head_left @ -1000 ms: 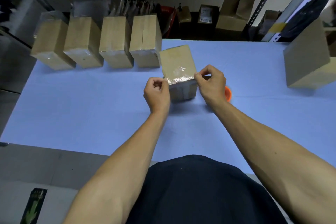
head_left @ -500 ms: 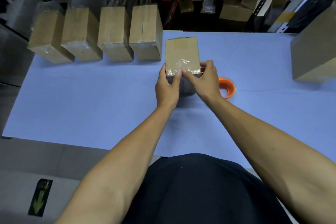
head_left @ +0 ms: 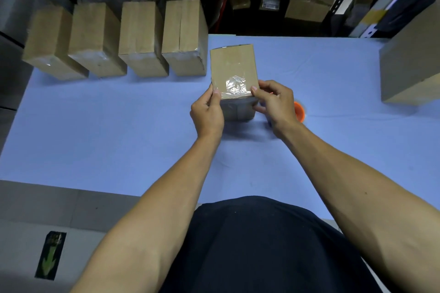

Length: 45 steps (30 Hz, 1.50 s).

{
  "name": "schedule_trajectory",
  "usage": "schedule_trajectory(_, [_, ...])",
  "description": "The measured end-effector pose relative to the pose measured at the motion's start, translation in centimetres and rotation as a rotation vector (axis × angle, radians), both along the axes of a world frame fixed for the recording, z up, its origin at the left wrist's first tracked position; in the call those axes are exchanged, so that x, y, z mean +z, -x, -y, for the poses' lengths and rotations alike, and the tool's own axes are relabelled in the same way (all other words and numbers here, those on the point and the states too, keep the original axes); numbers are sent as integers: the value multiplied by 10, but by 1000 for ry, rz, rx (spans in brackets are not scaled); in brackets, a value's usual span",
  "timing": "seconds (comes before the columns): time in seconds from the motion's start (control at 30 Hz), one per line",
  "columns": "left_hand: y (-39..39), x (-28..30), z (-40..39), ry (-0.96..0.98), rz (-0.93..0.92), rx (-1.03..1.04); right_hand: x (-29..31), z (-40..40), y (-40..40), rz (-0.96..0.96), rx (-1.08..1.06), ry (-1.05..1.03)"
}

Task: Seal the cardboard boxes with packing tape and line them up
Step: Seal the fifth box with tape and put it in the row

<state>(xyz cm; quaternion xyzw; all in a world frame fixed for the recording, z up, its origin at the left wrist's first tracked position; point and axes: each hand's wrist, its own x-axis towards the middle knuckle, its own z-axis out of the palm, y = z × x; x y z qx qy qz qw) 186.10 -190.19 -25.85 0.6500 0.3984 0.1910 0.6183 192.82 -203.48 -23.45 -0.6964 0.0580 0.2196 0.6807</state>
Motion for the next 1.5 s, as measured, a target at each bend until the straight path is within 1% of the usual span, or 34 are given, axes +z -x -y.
schedule_trajectory(0.1, [2, 6, -1, 3, -5, -26, 2, 1, -1, 27, 36, 12])
schedule_trajectory(0.17, [5, 7, -6, 11, -17, -81, 3, 4, 1, 135, 111, 112])
schedule_trajectory(0.23, [8, 10, -11, 6, -48, -153, 3, 8, 6, 274, 279, 205])
schedule_trajectory(0.3, [8, 16, -16, -47, -65, -196, 3, 10, 8, 376, 375, 175])
schedule_trajectory(0.37, [6, 26, -20, -102, -55, -207, 8, 7, 9, 393, 331, 192])
schedule_trajectory(0.47, [1, 40, -27, -88, -19, -275, 15, 1, 8, 393, 256, 234])
schedule_trajectory(0.57, [2, 44, -35, -6, -41, -367, 19, -6, 8, 374, 177, 227])
schedule_trajectory(0.63, [4, 40, -38, 34, -93, -407, 14, -8, 8, 347, 153, 293])
schedule_trajectory(0.73, [12, 19, -34, 65, -195, -428, -4, -6, 13, 320, 199, 425])
schedule_trajectory(0.87, [26, -10, -18, 132, -260, -443, -29, -6, 21, 244, 236, 543])
schedule_trajectory(0.93, [27, -16, -12, 151, -253, -441, -38, -4, 24, 197, 274, 513])
schedule_trajectory(1.03, [29, -17, -10, 156, -264, -410, -44, -3, 27, 49, 300, 355])
schedule_trajectory(1.13, [39, -16, -13, 196, -274, -363, -50, 4, 32, -68, 241, 251])
schedule_trajectory(1.2, [52, -20, -15, 199, -247, -400, -55, 10, 41, -90, 221, 204])
schedule_trajectory(1.3, [62, -29, -6, 206, -208, -474, -63, 11, 57, -138, 265, 127])
schedule_trajectory(1.4, [59, -32, 5, 232, -173, -406, -71, 8, 59, -150, 273, 111])
schedule_trajectory(1.5, [56, -32, 9, 231, -166, -396, -75, 11, 55, -148, 303, 127])
